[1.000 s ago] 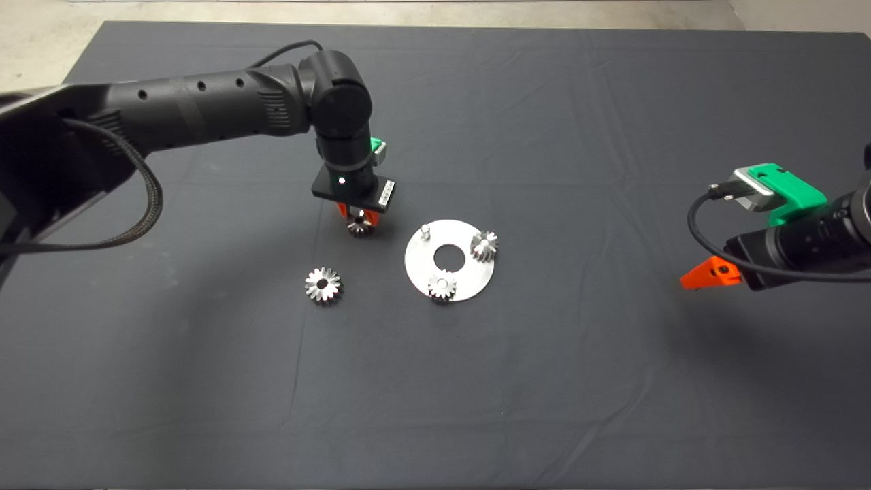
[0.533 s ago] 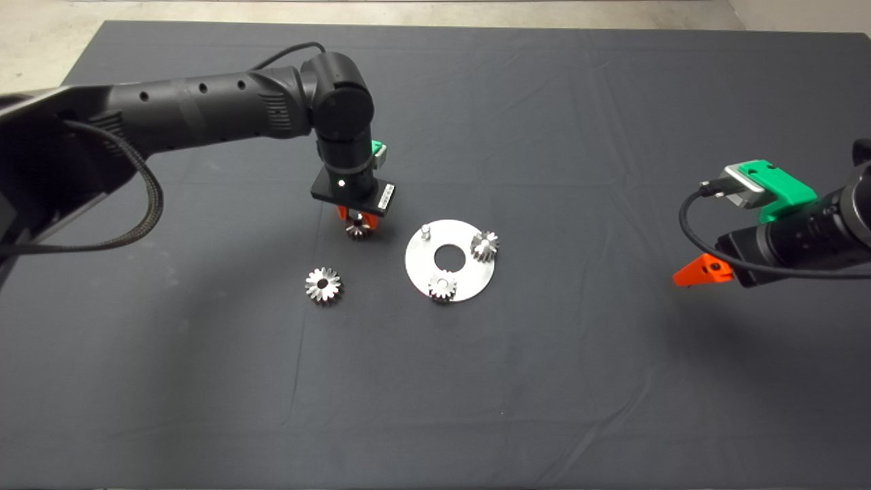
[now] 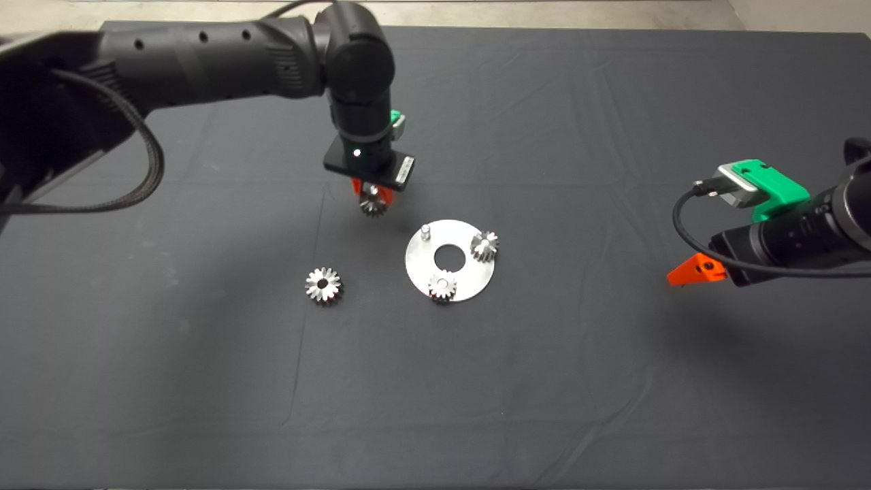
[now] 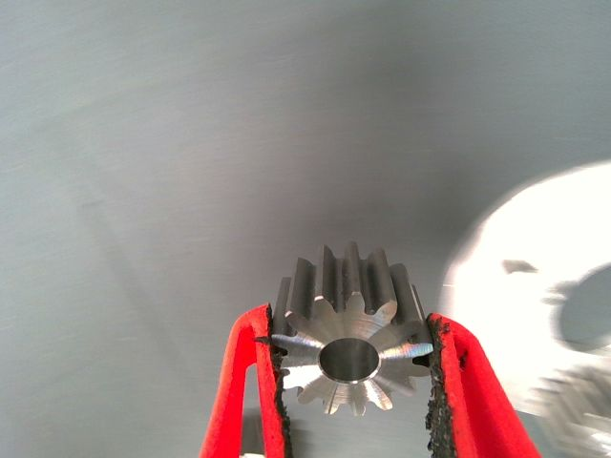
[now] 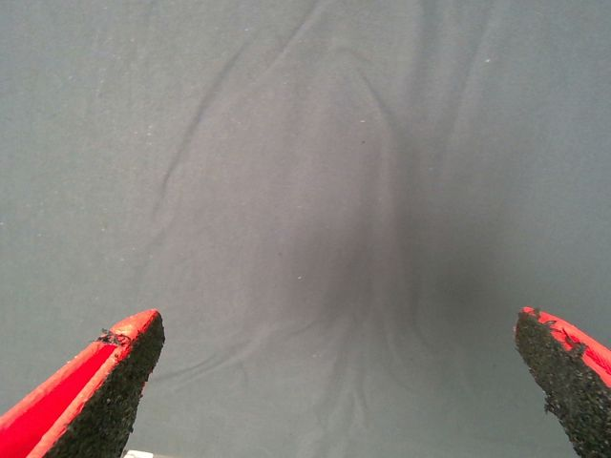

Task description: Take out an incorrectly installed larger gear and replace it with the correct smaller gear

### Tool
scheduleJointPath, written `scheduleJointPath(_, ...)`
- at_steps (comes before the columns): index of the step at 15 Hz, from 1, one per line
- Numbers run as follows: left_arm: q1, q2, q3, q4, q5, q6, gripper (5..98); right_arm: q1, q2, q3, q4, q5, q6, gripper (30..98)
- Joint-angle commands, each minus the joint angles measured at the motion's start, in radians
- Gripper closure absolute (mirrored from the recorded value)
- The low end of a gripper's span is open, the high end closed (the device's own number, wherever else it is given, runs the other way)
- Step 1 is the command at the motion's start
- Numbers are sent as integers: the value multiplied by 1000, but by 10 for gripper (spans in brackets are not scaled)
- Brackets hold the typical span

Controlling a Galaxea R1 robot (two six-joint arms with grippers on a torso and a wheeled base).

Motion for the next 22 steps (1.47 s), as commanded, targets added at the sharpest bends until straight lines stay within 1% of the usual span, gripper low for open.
scheduleJointPath(1,-21,23,13,-27,12,-9,816,19,11,-1,27,-93,13,316)
scheduleJointPath(3,-21,43,13,-26,11,-35,817,19,56,-21,27,-94,26,316)
scheduleJointPath(5,-21,50,22,-24,9,-76,817,20,67,-24,27,-99,26,316)
scheduleJointPath(6,-21,51,21,-22,8,-81,817,20,67,-24,27,-99,26,316)
scheduleJointPath(12,-21,94,2,-21,6,-76,819,20,67,-18,28,-97,26,316)
scheduleJointPath(15,-21,99,-22,-21,3,-73,819,20,64,-17,28,-97,26,316)
scheduleJointPath(22,-13,112,-39,-19,1,-64,821,20,65,-17,28,-96,29,316)
